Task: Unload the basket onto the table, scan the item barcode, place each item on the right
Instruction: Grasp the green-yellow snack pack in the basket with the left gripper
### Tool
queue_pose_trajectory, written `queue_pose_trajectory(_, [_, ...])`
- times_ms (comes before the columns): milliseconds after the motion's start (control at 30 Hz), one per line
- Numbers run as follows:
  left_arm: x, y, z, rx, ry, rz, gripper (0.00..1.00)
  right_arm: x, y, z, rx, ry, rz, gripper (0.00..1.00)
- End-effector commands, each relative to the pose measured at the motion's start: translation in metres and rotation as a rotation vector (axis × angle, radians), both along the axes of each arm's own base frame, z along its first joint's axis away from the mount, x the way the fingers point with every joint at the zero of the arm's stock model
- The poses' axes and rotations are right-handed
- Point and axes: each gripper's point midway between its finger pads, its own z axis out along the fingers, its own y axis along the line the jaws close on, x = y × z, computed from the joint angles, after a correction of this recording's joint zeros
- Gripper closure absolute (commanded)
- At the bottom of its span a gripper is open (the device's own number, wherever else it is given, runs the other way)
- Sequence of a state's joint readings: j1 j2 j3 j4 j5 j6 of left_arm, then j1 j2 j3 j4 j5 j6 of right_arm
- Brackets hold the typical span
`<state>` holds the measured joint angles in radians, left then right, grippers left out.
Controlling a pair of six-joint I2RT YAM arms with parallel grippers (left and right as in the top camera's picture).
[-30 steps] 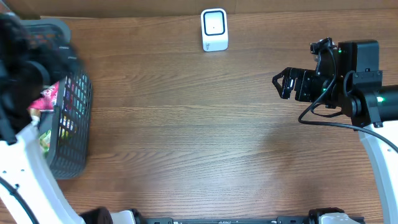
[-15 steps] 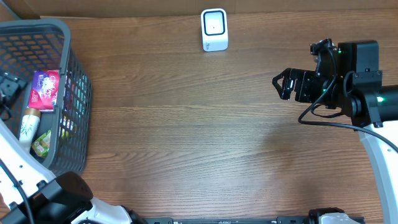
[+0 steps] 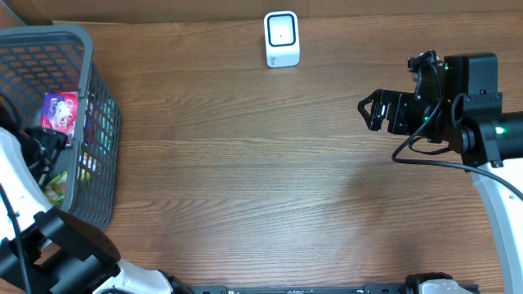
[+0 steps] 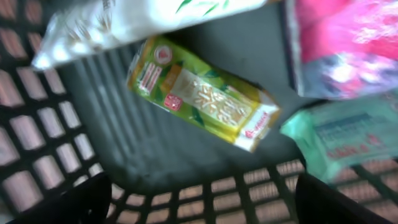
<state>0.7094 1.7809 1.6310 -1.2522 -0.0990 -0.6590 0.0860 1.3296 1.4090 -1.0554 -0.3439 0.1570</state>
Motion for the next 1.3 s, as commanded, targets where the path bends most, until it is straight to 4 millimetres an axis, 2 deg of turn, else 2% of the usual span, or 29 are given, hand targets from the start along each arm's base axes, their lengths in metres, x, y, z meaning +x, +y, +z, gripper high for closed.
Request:
queue_pose_trajectory(0, [-0.013,-0.003,-0.028,-0.024,0.015,0.216,0.14,0.002,0.003,0.012,0.008,-0.037,0.011,0.00])
queue_pose_trajectory(167, [-0.027,0.000,-0.063,0.021,0.037,0.403,0.12,0.001,0.002,0.012,0.008,-0.032,0.011,0.00])
queue_pose_trajectory(333, [-0.024,0.004,-0.084,0.044,0.000,0.431,0.10,0.000,0.002,0.011,0.008,-0.025,0.011,0.00])
queue_pose_trajectory(500, [-0.015,0.012,-0.090,0.075,-0.056,0.432,0.10,-0.004,0.002,0.008,0.006,-0.006,0.011,0.00])
queue_pose_trajectory(667, [-0.003,0.024,-0.087,0.113,-0.114,0.433,0.02,-0.007,0.002,0.006,0.005,0.012,0.011,0.00])
queue_pose_trajectory(800, [0.003,0.030,-0.095,0.125,-0.124,0.435,0.02,-0.009,0.002,0.004,0.004,0.022,0.011,0.00])
queue_pose_trajectory(1133, [-0.004,0.022,-0.150,0.050,0.001,0.431,0.01,-0.009,0.002,0.003,0.004,0.027,0.011,0.00])
queue_pose_trajectory(1167, [-0.006,0.021,-0.155,0.040,0.016,0.430,0.02,-0.009,0.002,0.002,0.004,0.028,0.011,0.00])
queue_pose_trajectory(1200, [-0.007,0.019,-0.159,0.033,0.025,0.430,0.07,-0.009,0.002,0.002,0.004,0.029,0.011,0.00])
queue_pose_trajectory(1267, [-0.007,0.017,-0.162,0.021,0.030,0.428,0.34,-0.008,0.002,0.000,0.003,0.034,0.011,0.00])
